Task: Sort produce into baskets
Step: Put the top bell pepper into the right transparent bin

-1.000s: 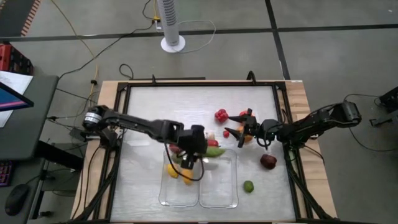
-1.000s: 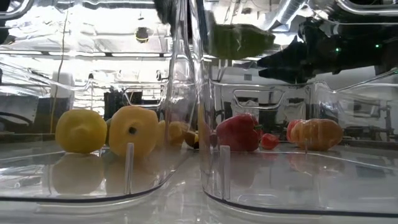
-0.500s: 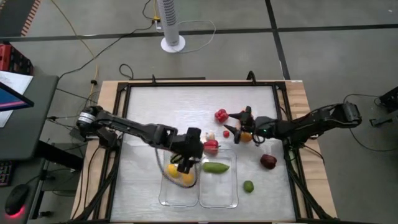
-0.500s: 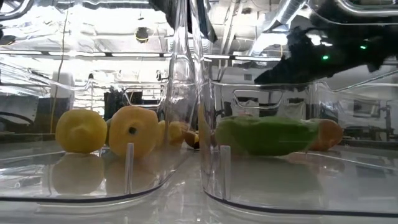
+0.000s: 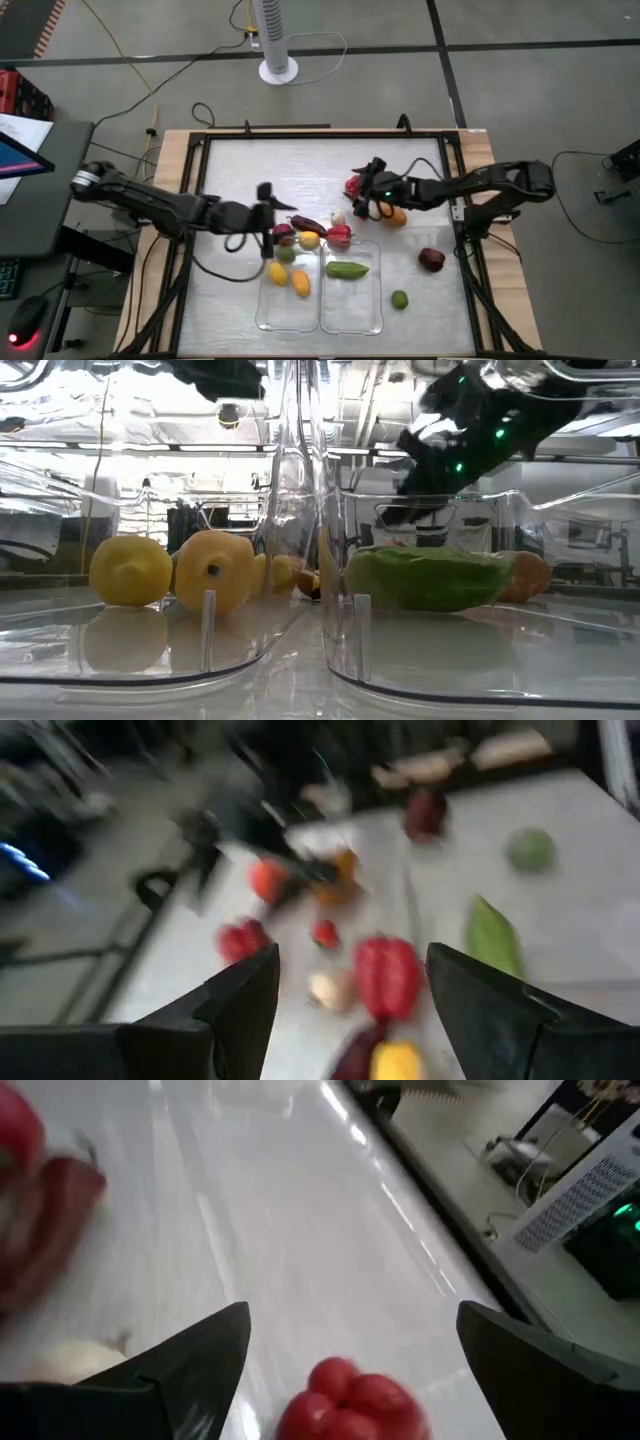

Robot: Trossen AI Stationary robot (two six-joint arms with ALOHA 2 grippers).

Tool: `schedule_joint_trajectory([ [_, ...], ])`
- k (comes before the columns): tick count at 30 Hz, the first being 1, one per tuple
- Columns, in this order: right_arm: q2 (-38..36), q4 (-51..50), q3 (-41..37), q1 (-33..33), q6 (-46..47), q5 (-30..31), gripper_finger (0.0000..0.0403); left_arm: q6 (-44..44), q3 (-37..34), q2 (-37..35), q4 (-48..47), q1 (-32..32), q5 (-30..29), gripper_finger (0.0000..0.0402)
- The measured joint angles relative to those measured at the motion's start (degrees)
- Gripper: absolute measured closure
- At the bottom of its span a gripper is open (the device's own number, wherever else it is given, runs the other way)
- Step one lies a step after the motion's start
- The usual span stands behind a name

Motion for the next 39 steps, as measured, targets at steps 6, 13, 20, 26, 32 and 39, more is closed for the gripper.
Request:
schedule_joint_trajectory([
  [6, 7.84, -0.17, 1.16, -1.79, 1.48, 3.08, 0.0017, 4.08, -8.57, -10.71, 13.69, 0.18, -4.04, 0.0162],
  [13, 11.86, 0.15, 1.22, -5.64, 5.54, 3.89, 0.0042, 11.65, -9.04, -18.74, 19.34, 0.24, -4.57, 0.0162],
  [20, 11.08, 0.29, 1.25, -6.97, 9.8, 3.23, 0.0107, 15.79, -8.62, -25.21, 17.38, -0.2, 1.52, 0.0162],
  [26, 2.94, -13.92, 7.37, -2.6, 16.55, 2.39, 0.0104, 16.61, -8.64, -28.07, 11.61, -0.13, -0.85, 0.0162],
  [32, -3.93, -30.66, 17.07, 9.5, 24.47, -0.68, 0.0101, 20.27, -8.64, -29.79, 10.9, -0.09, -3.14, 0.0162],
  [39, -2.05, -20.04, 21.04, 23.54, 23.12, -1.04, 0.01, 21.26, -8.64, -30.01, 9.84, -0.07, -1.11, 0.0162],
])
